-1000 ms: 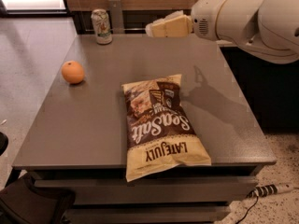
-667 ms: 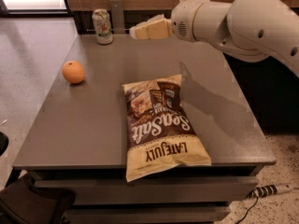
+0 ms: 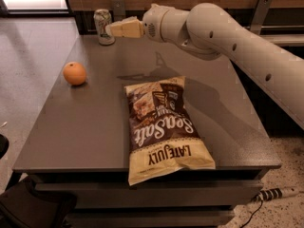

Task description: Pick 7up can

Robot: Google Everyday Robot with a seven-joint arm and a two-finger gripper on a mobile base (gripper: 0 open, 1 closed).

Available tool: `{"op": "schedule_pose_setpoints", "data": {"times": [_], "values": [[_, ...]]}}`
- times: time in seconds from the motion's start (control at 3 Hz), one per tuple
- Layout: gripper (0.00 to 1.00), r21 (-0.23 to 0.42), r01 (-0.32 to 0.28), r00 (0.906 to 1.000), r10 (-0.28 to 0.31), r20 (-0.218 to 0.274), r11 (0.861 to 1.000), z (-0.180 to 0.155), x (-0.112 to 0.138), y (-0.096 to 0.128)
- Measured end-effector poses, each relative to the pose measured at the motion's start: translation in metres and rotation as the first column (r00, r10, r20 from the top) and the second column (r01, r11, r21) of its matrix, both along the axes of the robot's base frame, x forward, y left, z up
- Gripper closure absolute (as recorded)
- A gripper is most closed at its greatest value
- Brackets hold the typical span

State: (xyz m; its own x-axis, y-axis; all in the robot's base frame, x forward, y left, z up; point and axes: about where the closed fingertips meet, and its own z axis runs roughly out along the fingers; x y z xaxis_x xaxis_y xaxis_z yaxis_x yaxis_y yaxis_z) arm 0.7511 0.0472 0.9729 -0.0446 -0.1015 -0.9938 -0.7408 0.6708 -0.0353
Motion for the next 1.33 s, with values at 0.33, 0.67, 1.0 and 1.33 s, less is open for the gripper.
{"op": "schedule_pose_setpoints", "data": {"times": [0.33, 0.67, 1.0, 1.33], "values": [[0.0, 0.086, -0.013, 0.9994, 0.015, -0.029, 0.996, -0.01, 0.036, 0.032], [0.0, 0.086, -0.013, 0.9994, 0.015, -0.029, 0.996, -0.01, 0.036, 0.032], [0.0, 0.071, -0.007, 0.9993, 0.009, -0.037, 0.997, -0.013, 0.04, 0.034], [0.0, -0.003, -0.012, 0.9976, 0.012, -0.069, 1.0, -0.039, 0.073, 0.055]]}}
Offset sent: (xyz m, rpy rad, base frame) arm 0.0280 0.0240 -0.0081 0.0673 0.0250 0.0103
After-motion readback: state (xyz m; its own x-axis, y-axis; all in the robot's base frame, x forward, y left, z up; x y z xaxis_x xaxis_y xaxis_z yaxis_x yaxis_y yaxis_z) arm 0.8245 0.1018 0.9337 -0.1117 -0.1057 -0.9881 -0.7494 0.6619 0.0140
